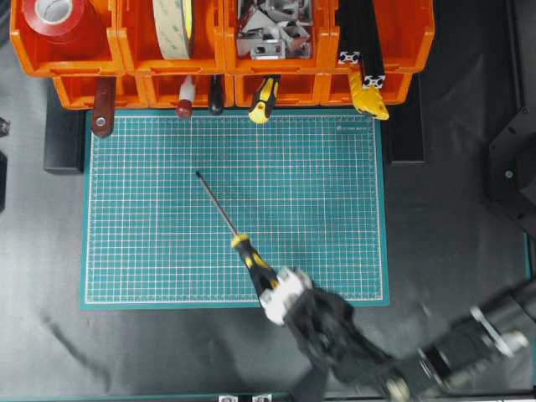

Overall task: Pick screwdriver from container rack with right arm.
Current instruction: 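Lower the held screwdriver onto the teal mat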

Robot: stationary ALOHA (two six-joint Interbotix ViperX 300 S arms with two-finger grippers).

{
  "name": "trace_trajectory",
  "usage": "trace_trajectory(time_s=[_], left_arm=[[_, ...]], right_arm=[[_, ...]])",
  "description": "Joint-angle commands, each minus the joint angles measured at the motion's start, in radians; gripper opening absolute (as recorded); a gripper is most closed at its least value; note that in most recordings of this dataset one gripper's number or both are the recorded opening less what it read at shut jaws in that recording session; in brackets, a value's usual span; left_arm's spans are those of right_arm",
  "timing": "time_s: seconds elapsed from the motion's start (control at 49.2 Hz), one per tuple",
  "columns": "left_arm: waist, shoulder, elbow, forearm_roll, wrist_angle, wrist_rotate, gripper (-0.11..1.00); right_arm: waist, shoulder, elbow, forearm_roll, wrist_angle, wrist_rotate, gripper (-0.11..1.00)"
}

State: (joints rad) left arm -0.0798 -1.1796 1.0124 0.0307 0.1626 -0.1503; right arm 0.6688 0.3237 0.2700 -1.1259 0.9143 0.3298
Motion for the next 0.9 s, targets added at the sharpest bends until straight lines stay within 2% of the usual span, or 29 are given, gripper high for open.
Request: trace_trajectory(time_s=[0.0,0.285,0.875], left_arm=[[0.0,0.012,-0.028,0.003,-0.002,-0.003,0.0],[0.005,0.011,-0.029,0.003,0.014,-0.005,0.0],[0.028,0.006,-0.025,0.003,0.017,-0.005,0.0]], right_arm=[[-0.038,-0.018,0.014,-0.008,-0.081,0.006,0.4],[-0.106,-0.015,0.035,-0.008,-0.137,0.002,0.4],[-0.126,-0.021,0.074,0.005,-0.221,0.009,0.4]])
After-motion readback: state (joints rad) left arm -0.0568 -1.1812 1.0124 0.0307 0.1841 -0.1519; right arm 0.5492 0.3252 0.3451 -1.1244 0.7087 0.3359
